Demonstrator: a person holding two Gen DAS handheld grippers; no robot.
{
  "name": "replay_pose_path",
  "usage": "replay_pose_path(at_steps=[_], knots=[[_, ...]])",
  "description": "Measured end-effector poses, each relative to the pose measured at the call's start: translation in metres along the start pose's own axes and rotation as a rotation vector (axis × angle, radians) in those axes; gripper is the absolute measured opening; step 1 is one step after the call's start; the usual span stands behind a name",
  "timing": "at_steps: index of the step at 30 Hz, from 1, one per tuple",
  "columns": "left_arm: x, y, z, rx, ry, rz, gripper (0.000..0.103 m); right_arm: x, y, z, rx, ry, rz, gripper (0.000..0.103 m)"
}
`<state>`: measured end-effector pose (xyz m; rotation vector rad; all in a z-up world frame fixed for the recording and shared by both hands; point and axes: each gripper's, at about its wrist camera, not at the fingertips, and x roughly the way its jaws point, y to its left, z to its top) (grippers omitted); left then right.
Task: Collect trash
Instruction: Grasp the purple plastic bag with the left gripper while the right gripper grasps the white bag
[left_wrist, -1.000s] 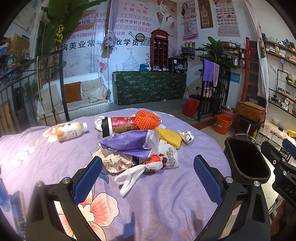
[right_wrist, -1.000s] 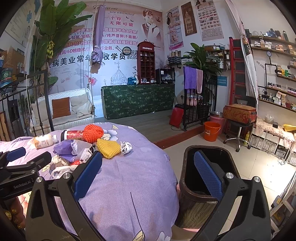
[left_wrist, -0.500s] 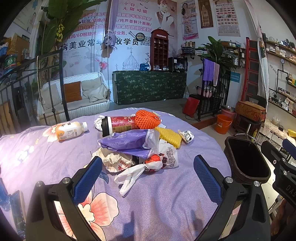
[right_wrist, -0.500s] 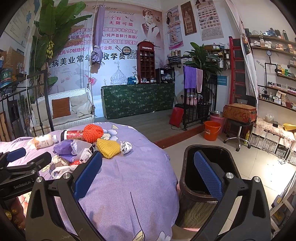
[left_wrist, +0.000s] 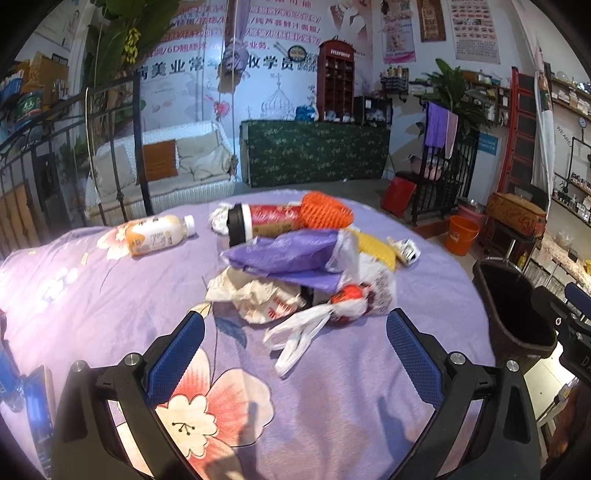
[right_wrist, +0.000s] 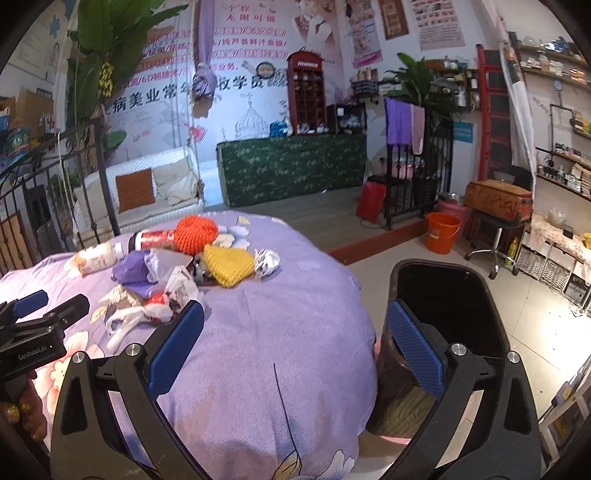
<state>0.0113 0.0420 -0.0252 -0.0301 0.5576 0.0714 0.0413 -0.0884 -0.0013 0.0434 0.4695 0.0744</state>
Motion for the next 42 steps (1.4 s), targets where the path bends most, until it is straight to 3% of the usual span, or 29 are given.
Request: replay_pose_path(at_steps=[5,11,16,24,29,32,38,42], knots=[[0.008,0.019,-0.004,-0.010,0.050,0.010,0.097,0.033,0.009,0.007,-0.026,0.092,0.118,0.098],[0.015,0.030,-0.003,-0.003,0.092,0.002,0.097,0.081,0.047,0.013,-0.116,0.219,0.299,0.098],[0.023,0.033,-0.001,-0.010,0.129,-0.022,0.097,0.115,0.069,0.019,-0.164,0.275,0.363,0.097],[0.033,0.031,0.003,-0.001,0.159,-0.041,0.097,0.170,0.089,0.021,-0.183,0.400,0.457,0.067],[0.039,0.028,0.004,0.009,0.172,-0.048,0.097,0.172,0.095,0.019,-0.215,0.427,0.493,0.018],[0.041,0.026,0.006,0.012,0.177,-0.059,0.097,0.166,0.091,0.017,-0.199,0.425,0.507,0.009],[0.046,0.020,0.021,0.031,0.156,-0.081,0.097,0.146,0.074,0.017,-0.156,0.407,0.459,0.005],[0.052,0.010,0.037,0.096,0.122,-0.100,0.096,0.123,0.058,0.019,-0.152,0.373,0.425,0.005]])
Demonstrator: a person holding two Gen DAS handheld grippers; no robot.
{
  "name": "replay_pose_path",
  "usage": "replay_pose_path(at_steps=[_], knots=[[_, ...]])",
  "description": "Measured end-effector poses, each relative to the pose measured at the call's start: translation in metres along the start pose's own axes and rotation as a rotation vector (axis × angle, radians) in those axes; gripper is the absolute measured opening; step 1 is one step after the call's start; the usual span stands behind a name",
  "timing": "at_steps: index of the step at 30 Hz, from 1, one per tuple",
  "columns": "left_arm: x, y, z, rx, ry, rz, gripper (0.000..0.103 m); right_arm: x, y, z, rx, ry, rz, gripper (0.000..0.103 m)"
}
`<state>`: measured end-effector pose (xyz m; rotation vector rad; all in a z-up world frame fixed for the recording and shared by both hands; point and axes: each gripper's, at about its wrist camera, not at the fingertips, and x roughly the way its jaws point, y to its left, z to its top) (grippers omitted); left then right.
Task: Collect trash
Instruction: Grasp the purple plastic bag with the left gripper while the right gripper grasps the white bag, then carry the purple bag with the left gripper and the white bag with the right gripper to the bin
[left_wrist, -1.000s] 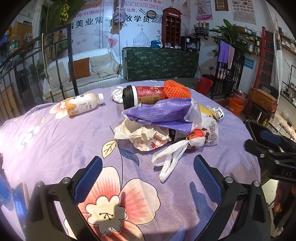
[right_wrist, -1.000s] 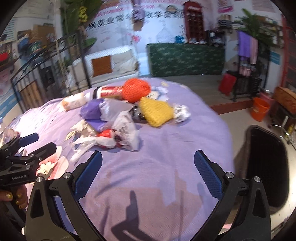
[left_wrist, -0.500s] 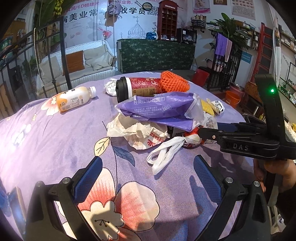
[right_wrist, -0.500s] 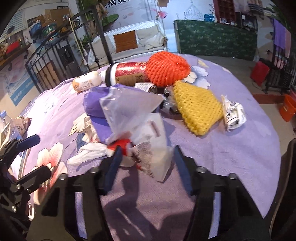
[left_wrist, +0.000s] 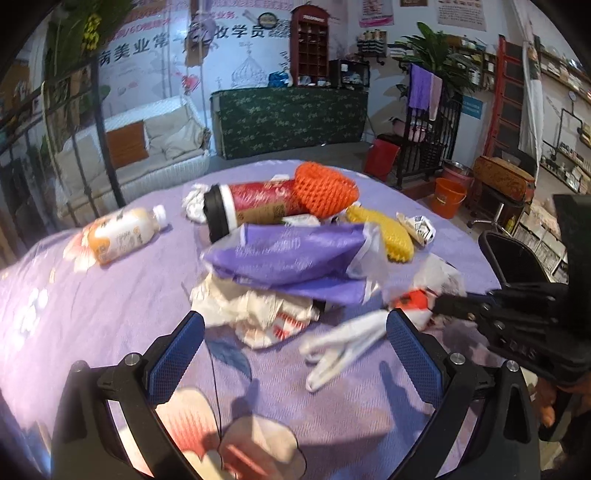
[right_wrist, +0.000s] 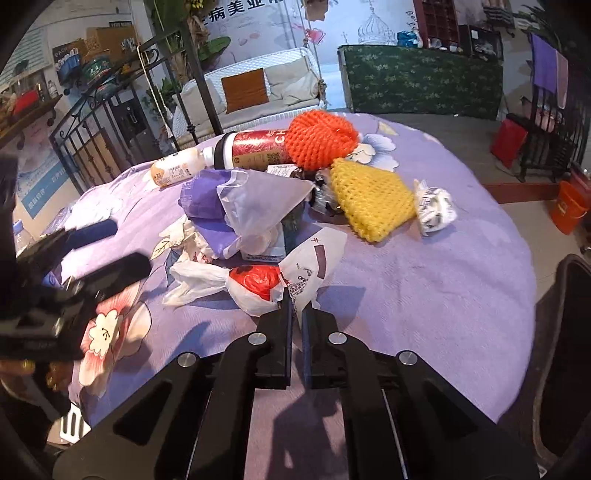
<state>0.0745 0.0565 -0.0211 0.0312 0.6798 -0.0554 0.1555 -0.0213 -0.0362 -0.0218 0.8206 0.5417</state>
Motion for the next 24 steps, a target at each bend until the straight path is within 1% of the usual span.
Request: replay_pose_path(at_steps=[3,7,10,11,13,16,18,19,21,23,24], knots=[[0.011,-0.006,0.016,0.032,0.004,-0.035,0.096,-0.016,-0.011,-0.007,0.045,-0.014,-0.010,0.005],[0.027,-0.024,0.031,0.108,0.008,-0.045,0.096,-0.036,-0.028,-0.019,0.105,-0.021,-0.053,0.005],[0.043,-0.044,0.036,0.186,0.017,-0.033,0.096,-0.045,-0.039,-0.027,0.152,-0.016,-0.071,0.005],[0.047,-0.048,0.036,0.206,0.020,-0.021,0.096,-0.047,-0.042,-0.029,0.162,-0.016,-0.072,0.005],[0.060,-0.058,0.036,0.248,0.029,0.028,0.096,-0.052,-0.046,-0.034,0.176,-0.018,-0.077,0.005],[0.076,-0.063,0.037,0.262,0.058,0.065,0.084,-0.055,-0.046,-0.038,0.188,-0.019,-0.079,0.005],[0.082,-0.062,0.036,0.258,0.073,0.090,0.063,-0.056,-0.046,-0.040,0.200,-0.021,-0.079,0.005],[0.082,-0.059,0.035,0.244,0.082,0.083,0.062,-0.056,-0.046,-0.040,0.204,-0.022,-0.078,0.005],[0.082,-0.052,0.035,0.197,0.087,0.040,0.053,-0.057,-0.048,-0.041,0.211,-0.024,-0.077,0.005],[0.079,-0.047,0.034,0.171,0.083,0.031,0.049,-0.056,-0.048,-0.042,0.217,-0.026,-0.076,0.005],[0.077,-0.046,0.034,0.166,0.074,0.029,0.045,-0.056,-0.048,-0.042,0.220,-0.029,-0.074,0.005]])
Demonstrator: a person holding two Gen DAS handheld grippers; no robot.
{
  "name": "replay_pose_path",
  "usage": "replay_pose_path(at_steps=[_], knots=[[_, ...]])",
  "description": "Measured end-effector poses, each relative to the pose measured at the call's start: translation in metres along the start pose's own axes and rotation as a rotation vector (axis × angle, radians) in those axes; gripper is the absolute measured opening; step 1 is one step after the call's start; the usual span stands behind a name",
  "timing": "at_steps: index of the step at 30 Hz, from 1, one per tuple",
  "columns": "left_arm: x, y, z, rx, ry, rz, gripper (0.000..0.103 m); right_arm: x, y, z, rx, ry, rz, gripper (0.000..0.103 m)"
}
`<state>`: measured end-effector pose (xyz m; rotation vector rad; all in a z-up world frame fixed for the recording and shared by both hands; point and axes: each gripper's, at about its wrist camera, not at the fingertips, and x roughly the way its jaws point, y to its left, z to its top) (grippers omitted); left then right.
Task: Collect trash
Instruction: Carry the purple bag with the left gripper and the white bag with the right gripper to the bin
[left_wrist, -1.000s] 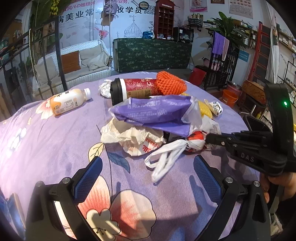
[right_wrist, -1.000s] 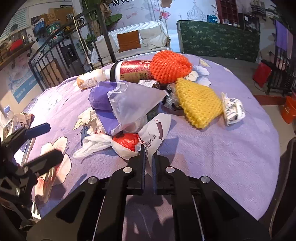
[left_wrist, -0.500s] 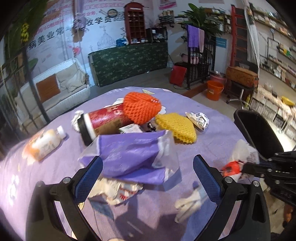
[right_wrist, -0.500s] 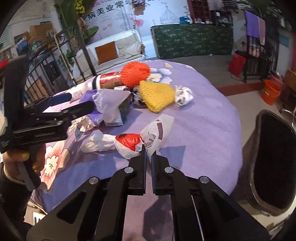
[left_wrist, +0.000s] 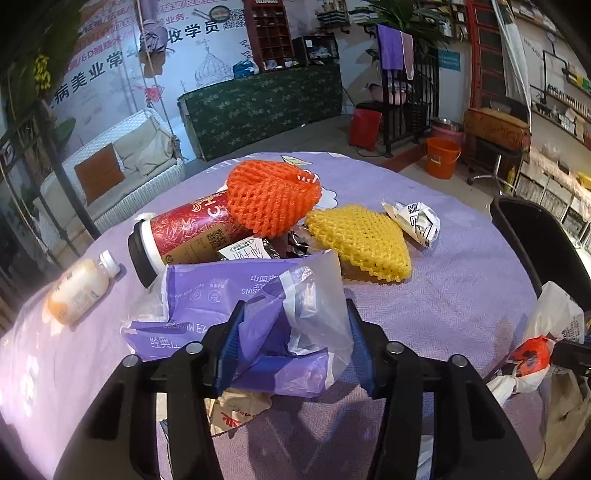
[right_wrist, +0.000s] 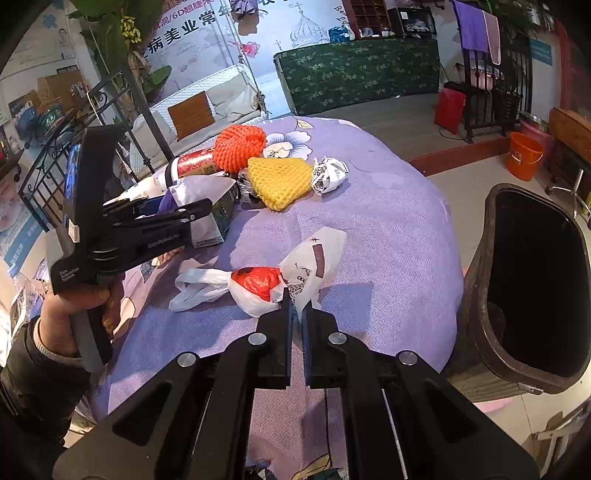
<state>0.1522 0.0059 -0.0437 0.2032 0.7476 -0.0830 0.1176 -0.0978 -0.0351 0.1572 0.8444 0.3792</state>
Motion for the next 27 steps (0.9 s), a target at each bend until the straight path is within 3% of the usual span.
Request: replay_pose_path(at_steps=[4,17,23,27], knots=[[-0.013,0.000,-0.002,-0.010,-0.039,-0.019,0.027,0.000,-0.001,0.000,0.008,-0.008,0.007,0.005],[-0.076,-0.016,0.006,-0.073,-0.200,-0.103,0.023,-0.021,-0.011,0.002,0.023,-0.075,-0.006,0.005],[-0.096,-0.046,0.018,-0.039,-0.265,-0.189,0.023,-0.045,-0.040,0.010,0.064,-0.145,-0.095,0.005],[-0.093,-0.070,0.024,-0.003,-0.264,-0.265,0.023,-0.067,-0.079,0.014,0.120,-0.197,-0.228,0.005]])
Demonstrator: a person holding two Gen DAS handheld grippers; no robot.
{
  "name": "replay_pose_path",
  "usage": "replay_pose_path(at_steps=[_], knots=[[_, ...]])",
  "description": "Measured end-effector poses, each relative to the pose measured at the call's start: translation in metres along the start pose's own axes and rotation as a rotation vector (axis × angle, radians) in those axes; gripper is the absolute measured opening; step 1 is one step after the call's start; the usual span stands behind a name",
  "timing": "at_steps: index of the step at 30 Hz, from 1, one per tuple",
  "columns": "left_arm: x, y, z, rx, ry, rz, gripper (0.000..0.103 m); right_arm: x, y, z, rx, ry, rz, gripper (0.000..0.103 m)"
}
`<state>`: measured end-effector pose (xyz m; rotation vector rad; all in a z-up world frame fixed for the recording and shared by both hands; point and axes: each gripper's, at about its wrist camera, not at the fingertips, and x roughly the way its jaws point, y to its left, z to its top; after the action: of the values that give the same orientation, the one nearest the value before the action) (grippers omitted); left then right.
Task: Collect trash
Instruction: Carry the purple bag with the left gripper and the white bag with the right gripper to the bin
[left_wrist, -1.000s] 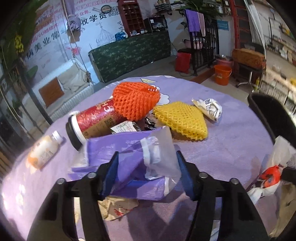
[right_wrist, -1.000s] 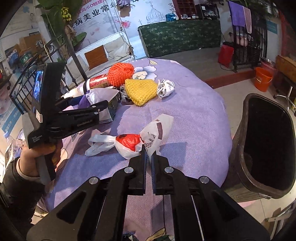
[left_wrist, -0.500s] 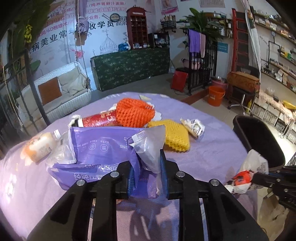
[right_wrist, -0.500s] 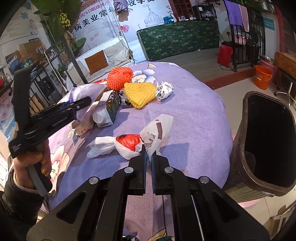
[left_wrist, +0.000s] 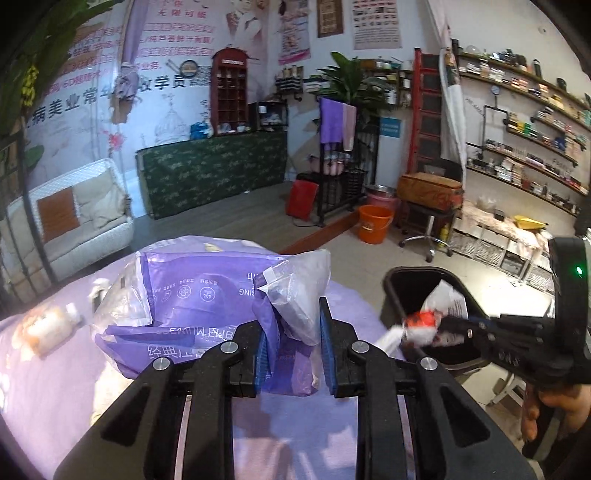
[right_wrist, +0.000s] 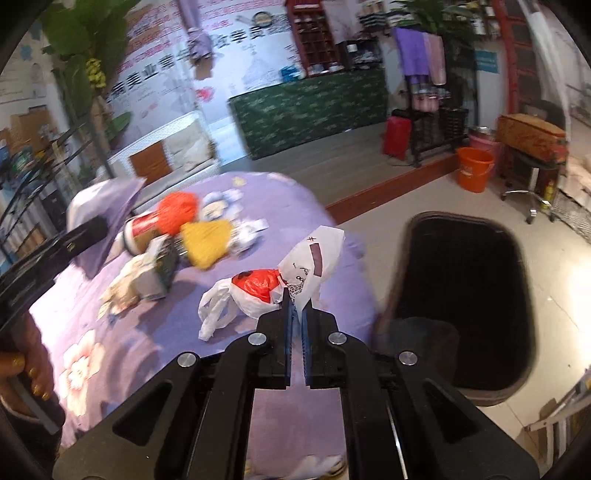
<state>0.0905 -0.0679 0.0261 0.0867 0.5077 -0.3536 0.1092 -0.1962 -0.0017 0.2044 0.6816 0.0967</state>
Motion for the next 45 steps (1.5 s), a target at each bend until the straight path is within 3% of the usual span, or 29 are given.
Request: replay_pose_path(at_steps=[4,8,11,18,19,21,22,23,27,33,45], knots=[[0.014,-0.025,0.001,0.019,0.022,-0.095,0.023,-0.008,-0.048,0.011,0.046,-0.039,-0.212,0.005],[0.028,-0.049,0.003,0.042,0.057,-0.181,0.023,0.004,-0.095,0.013,0.079,-0.004,-0.413,0.005],[0.037,-0.066,0.004,0.061,0.075,-0.238,0.023,0.020,-0.112,0.007,0.070,0.041,-0.482,0.005],[0.048,-0.099,0.003,0.131,0.084,-0.310,0.023,0.064,-0.130,-0.016,0.109,0.158,-0.449,0.006],[0.048,-0.103,0.002,0.137,0.087,-0.317,0.023,0.067,-0.131,-0.019,0.122,0.167,-0.437,0.010],[0.051,-0.108,0.001,0.142,0.094,-0.331,0.023,0.073,-0.131,-0.023,0.138,0.186,-0.427,0.033],[0.052,-0.110,0.001,0.143,0.099,-0.341,0.023,0.072,-0.130,-0.026,0.142,0.180,-0.430,0.059],[0.054,-0.112,0.001,0.143,0.104,-0.349,0.023,0.065,-0.129,-0.027,0.144,0.149,-0.439,0.076],[0.065,-0.122,0.003,0.162,0.136,-0.401,0.023,0.050,-0.128,-0.029,0.140,0.106,-0.459,0.077],[0.091,-0.156,0.006,0.236,0.194,-0.488,0.023,0.009,-0.162,-0.029,0.249,0.042,-0.529,0.082],[0.124,-0.209,-0.008,0.331,0.278,-0.609,0.024,-0.031,-0.206,-0.043,0.379,0.010,-0.622,0.082]])
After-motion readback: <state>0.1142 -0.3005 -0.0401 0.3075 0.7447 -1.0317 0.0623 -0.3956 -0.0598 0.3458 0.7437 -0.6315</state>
